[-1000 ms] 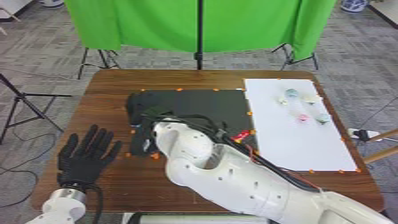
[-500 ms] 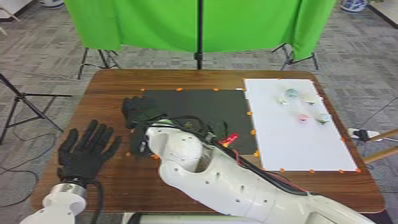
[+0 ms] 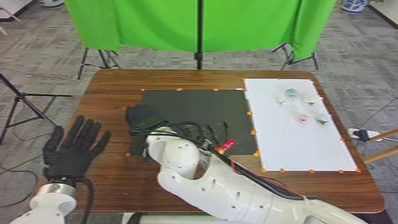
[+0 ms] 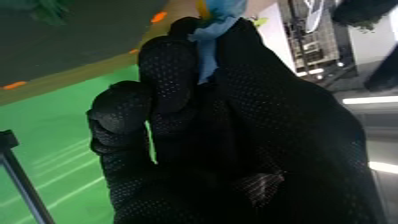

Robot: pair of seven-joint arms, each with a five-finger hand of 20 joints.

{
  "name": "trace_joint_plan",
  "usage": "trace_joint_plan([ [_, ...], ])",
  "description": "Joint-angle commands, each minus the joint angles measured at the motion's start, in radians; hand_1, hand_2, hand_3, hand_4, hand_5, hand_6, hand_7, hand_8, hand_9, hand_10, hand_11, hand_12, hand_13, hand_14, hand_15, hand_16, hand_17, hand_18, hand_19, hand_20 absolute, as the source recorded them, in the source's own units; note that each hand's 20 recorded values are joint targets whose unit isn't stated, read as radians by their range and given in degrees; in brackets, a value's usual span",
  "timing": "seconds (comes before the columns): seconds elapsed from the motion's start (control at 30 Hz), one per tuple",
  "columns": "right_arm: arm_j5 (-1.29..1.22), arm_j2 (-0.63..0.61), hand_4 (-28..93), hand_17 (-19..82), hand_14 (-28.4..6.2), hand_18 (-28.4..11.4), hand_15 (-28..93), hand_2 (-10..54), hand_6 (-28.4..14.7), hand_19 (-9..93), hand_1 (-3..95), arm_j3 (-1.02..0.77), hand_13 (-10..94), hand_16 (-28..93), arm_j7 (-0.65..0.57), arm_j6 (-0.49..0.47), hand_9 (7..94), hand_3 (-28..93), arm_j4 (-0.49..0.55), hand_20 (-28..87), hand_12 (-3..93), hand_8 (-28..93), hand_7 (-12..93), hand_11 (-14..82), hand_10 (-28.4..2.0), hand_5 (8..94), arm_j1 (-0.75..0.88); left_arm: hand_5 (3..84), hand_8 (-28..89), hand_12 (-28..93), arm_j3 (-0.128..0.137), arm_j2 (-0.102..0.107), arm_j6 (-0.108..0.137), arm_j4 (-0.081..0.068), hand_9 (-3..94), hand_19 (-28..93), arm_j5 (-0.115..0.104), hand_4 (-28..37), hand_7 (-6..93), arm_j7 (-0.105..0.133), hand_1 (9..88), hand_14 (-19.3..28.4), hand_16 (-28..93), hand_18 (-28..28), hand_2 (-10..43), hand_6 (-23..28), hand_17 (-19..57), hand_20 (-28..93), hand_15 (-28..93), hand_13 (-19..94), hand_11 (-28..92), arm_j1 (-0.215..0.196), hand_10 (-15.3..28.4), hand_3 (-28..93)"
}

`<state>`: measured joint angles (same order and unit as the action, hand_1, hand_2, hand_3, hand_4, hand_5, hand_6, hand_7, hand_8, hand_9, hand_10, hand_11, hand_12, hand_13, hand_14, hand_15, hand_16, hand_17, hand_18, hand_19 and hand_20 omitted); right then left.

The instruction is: Arrange flowers

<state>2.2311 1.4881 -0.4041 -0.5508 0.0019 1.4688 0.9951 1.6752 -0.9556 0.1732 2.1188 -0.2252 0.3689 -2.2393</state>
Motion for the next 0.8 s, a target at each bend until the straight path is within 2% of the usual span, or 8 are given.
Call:
trace_joint_plan([
  [0.03,0.037,0.004,-28,38,-6.1,-21.9,54,-9.5,-1.1,87,65.2,0.006,66,49,-0.017,0.016,75.0,70,-0.021,41,48.2,11,43,18.8,-11.2,65.7,0.002,42.7,-12,12,-0.006,0.0,-0.021,-0.002,40.2,39,-0.016,-28.3,20.9,0.01,29.1,15.2,-6,15.1,13.6,6.6,-4.4,19,43,33,27,-0.014,15.1,74],
  [0.1,0.044,0.002,-28,38,-6.0,-22.0,54,-9.5,-1.4,87,65.2,0.007,66,49,-0.014,0.014,73.9,69,-0.021,41,47.4,10,42,18.2,-11.4,64.6,0.003,42.7,-12,12,-0.007,0.002,-0.023,-0.004,40.2,39,-0.016,-28.3,21.0,0.012,29.1,15.3,-6,15.1,13.6,6.6,-4.4,19,43,33,27,-0.011,15.1,74],
  [0.17,0.095,0.025,-28,38,-6.1,-22.1,54,-9.5,-2.2,87,65.0,-0.049,65,49,0.042,-0.007,72.8,69,-0.057,41,45.2,8,40,16.5,-11.3,63.6,0.026,42.7,-12,12,-0.032,0.002,-0.011,-0.03,40.2,39,-0.015,-28.3,21.0,0.015,29.1,15.2,-6,15.1,13.6,6.6,-4.4,19,43,33,27,0.036,15.2,74],
  [0.23,0.115,0.03,-28,38,-6.2,-22.1,54,-9.5,-2.3,87,65.5,-0.065,64,48,0.06,-0.015,72.2,69,-0.067,41,42.8,5,37,14.3,-11.5,63.3,0.03,42.7,-12,13,-0.037,-0.004,-0.001,-0.039,40.2,39,-0.007,-28.3,21.0,0.009,29.2,15.2,-6,15.1,13.3,6.6,-4.4,19,43,33,27,0.053,15.1,74],
  [0.37,0.081,0.0,-28,37,-6.4,-22.3,55,-9.5,-1.8,86,65.5,-0.002,63,47,0.013,0.01,67.8,70,-0.033,41,32.4,-6,31,19.1,-13.1,63.1,0.001,42.6,-12,13,-0.018,-0.004,-0.015,-0.019,40.2,39,-0.008,-28.3,21.2,0.016,31.3,15.1,-6,15.1,11.9,6.6,-4.4,19,43,33,27,0.011,15.0,73],
  [0.4,0.103,0.008,-28,37,-6.4,-22.3,55,-9.5,-1.7,86,65.5,-0.028,63,47,0.038,-0.004,67.2,70,-0.047,41,31.0,-9,30,19.9,-13.4,63.2,0.012,42.6,-12,13,-0.028,-0.005,-0.005,-0.03,40.2,39,-0.008,-28.3,21.2,0.013,31.5,15.1,-6,15.1,11.7,6.6,-4.4,19,43,33,27,0.034,15.0,73],
  [0.47,0.107,0.004,-28,37,-6.4,-22.3,55,-9.5,-1.6,86,65.6,-0.028,63,47,0.036,-0.013,66.4,70,-0.044,41,29.0,-13,30,20.7,-14.0,63.1,0.012,42.6,-12,13,-0.028,-0.008,-0.004,-0.032,40.2,39,-0.007,-28.3,21.3,0.007,31.6,15.1,-6,15.1,11.7,6.6,-4.4,19,43,33,27,0.037,14.9,73],
  [0.8,0.063,-0.022,-28,36,-7.3,-23.1,54,-9.5,-3.1,86,63.2,0.011,61,46,-0.028,-0.043,61.0,70,0.004,41,19.7,-13,25,20.1,-16.2,59.6,-0.005,42.5,-12,12,-0.018,-0.007,-0.011,-0.017,40.1,39,-0.008,-28.3,21.3,-0.001,31.5,15.0,-6,15.1,11.3,6.6,-4.4,19,43,33,27,0.013,14.9,73],
])
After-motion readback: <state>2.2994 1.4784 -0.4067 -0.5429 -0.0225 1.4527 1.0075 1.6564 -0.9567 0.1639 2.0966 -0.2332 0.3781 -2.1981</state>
